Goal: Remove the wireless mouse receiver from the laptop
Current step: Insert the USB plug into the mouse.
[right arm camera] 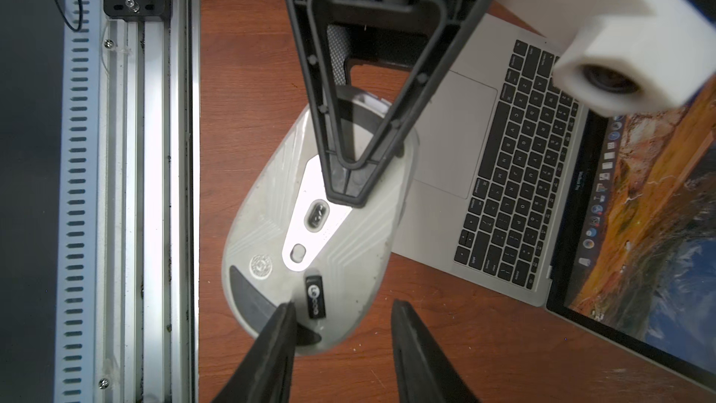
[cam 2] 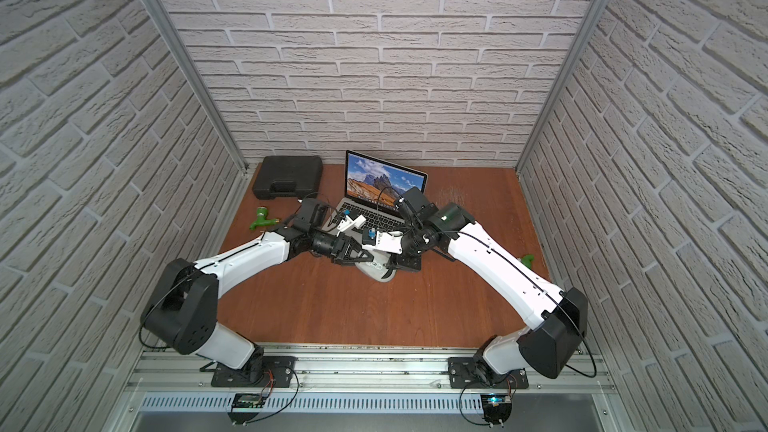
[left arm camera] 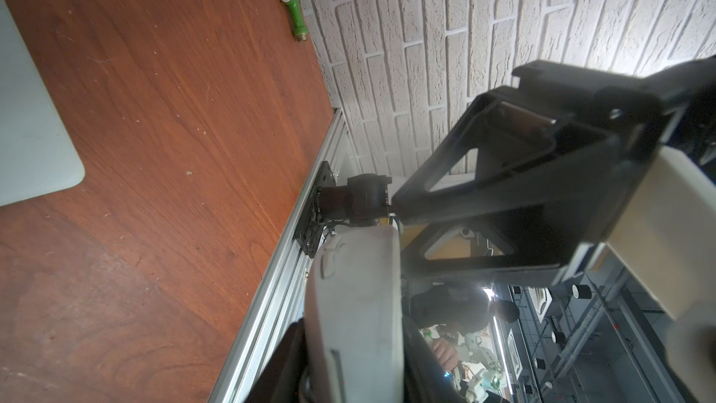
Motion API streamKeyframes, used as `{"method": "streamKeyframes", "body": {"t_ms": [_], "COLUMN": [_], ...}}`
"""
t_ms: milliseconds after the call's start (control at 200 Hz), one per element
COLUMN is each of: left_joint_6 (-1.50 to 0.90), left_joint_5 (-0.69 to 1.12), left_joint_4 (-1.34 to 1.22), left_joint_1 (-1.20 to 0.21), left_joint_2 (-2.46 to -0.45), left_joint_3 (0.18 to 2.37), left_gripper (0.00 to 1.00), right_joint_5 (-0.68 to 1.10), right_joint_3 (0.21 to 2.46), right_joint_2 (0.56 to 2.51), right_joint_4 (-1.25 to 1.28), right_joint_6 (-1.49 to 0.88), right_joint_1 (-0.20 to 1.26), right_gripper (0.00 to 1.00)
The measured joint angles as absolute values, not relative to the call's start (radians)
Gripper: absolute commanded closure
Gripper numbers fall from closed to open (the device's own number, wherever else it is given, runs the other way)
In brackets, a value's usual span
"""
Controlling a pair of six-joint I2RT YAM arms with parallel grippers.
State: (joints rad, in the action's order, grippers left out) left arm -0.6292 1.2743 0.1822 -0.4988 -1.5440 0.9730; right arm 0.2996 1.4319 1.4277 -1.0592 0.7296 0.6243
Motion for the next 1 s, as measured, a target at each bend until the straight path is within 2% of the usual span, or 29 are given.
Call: {"method": "streamKeyframes", "body": {"t_ms": [170,210,350,475,670,875,950,1000], "left_joint_6": [-0.628,-0.629,-0.681,-0.753,-0.871,-0.944,-0.955,-0.963], "left_joint_5": [1.289,1.288,1.271,1.214,1.125,1.092,1.085,1.084], "left_joint_4": [0.179,0.173,0.063,-0.083,-0.342,-0.509,-0.541,-0.554], "left_joint_1": [-0.498,-0.496,-0.479,-0.456,-0.447,-0.447,-0.446,-0.446], "left_joint_2": [-1.544,-1.544,-1.544,-1.544,-1.557,-1.598,-1.598,-1.598], "left_joint_3": [0.981,0.981,0.974,0.953,0.922,0.917,0.912,0.912], "left_gripper": [1.00,1.00,1.00,1.00,1.00,1.00,1.00,1.00], "right_joint_5": [0.342,0.374,0.418,0.457,0.628,0.748,0.780,0.789], "right_joint_3": [1.426,1.413,1.241,1.078,0.825,0.733,0.731,0.737], "right_joint_2": [1.364,1.331,1.151,1.089,1.142,1.149,1.146,1.126], "right_joint_4": [-1.011,-0.971,-0.688,-0.479,-0.228,-0.010,0.054,0.039], "right_joint_6": [0.662,0.627,0.295,-0.092,-0.480,-0.687,-0.697,-0.623], "right_joint_1": [0.590,0.560,0.378,0.247,0.233,0.233,0.233,0.235], "right_gripper": [0.41,0.36,0.23,0.22,0.19,0.18,0.18,0.18]}}
